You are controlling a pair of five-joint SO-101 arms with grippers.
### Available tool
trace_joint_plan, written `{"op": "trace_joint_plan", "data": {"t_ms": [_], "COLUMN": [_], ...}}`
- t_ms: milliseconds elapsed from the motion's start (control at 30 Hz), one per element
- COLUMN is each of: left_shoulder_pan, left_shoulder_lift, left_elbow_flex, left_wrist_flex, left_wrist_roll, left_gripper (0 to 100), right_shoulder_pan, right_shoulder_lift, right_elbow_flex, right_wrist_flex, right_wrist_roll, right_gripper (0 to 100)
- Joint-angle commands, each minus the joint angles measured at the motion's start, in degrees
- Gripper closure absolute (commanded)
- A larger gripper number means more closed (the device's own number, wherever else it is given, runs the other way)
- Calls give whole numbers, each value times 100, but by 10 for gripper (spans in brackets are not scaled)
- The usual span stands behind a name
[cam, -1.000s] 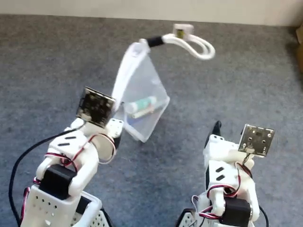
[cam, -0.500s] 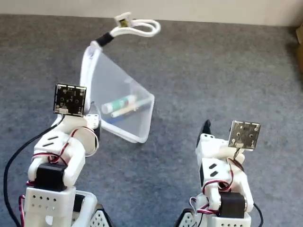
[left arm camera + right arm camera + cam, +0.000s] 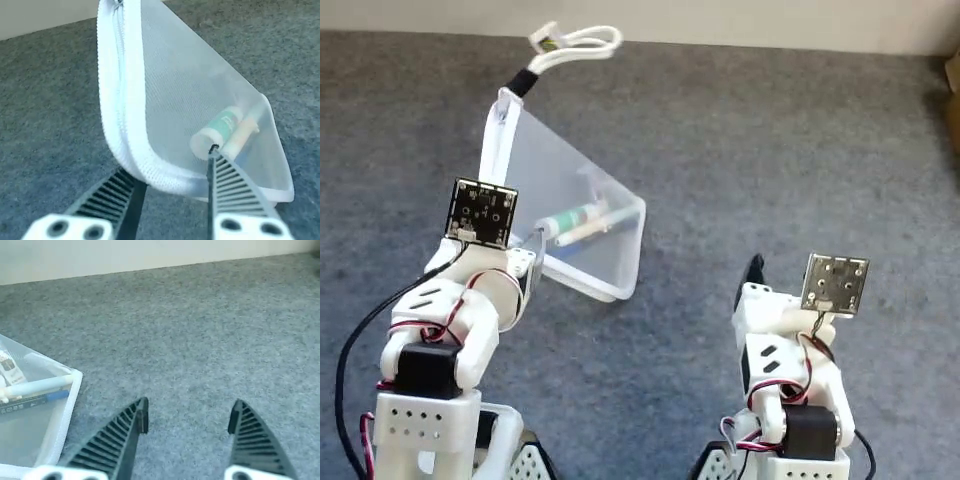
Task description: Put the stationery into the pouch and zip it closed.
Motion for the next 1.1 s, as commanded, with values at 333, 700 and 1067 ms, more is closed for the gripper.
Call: {"op": "trace_joint_plan", "data": {"t_ms": [333,700,1067], "left_shoulder_pan": [31,22,-22], "left_shoulder_lift": [-84,-1569,-3134], "left_elbow_flex": [-1376,-1578,-1420], "left_wrist_flex": [1521,2277,2391], "left_wrist_roll": [-79,-88,-88], "left_gripper": [811,780,784], "right_shoulder_pan": [-48,-48,-48], "right_shoulder_lift": [4,4,-4], "right_elbow_flex": [-31,-31,-31], "right_wrist_flex": [-180,-180,-180], "right_wrist_roll": [70,88,70], "right_gripper": [756,756,756]}}
